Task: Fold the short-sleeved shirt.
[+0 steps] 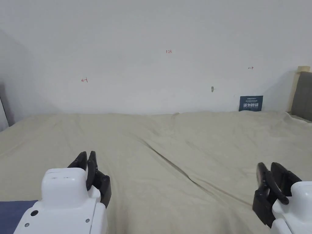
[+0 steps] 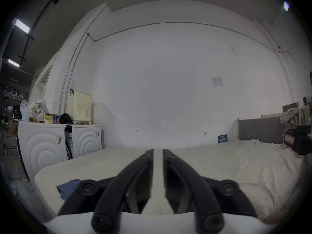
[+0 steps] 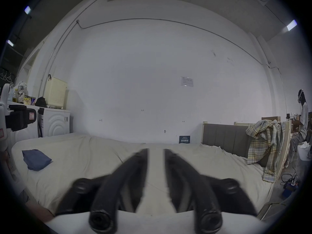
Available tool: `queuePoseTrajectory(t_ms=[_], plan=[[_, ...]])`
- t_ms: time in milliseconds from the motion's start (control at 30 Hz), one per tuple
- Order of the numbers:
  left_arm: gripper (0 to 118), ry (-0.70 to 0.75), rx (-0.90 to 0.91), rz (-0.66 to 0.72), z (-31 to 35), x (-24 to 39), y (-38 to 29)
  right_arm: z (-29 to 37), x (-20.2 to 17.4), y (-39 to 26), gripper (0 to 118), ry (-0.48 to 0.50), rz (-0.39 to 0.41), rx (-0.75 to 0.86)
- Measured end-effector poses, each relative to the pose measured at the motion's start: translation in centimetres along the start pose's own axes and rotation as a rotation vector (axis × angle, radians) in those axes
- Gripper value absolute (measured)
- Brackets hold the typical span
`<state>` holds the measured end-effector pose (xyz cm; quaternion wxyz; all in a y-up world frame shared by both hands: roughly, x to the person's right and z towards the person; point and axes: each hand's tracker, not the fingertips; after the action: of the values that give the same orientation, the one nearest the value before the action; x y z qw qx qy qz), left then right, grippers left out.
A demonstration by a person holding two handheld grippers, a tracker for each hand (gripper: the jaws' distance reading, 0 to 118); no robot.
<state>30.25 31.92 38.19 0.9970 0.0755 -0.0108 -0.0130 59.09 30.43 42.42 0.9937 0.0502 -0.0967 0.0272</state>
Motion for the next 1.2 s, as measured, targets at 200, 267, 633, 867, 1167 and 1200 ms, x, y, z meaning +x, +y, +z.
queuePoseTrajectory(t_ms=[200,267,633,867,1167,1200], plan=[[118,-0.038,0.016,-0.014,0.3,0.3,0.0,0.1,-0.9,-0.1,118,0.007,0.021,0.018],[118,-0.045,-0.001,-0.019,0.5,0.6,-0.2,-0.1,-1.3,-0.3,118,0.006,0.050,0.001],[118,-0.059,-0.015,0.033,0.3,0.3,1.1,-1.0,-1.1,-0.7,118,0.002,-0.001,-0.070],[118,0.034,-0.051,0.001,-0.7,1.1,0.1,-1.4,-1.5,-1.0,118,0.001,0.016,-0.104],[118,-0.060,-0.070,0.002,-2.1,0.5,-0.2,-1.0,-2.0,-0.6,118,0.001,0.028,-0.085],[118,-0.044,-0.065,-0.006,-2.1,0.6,-0.2,-1.2,-2.0,-0.6,118,0.000,0.023,-0.092]])
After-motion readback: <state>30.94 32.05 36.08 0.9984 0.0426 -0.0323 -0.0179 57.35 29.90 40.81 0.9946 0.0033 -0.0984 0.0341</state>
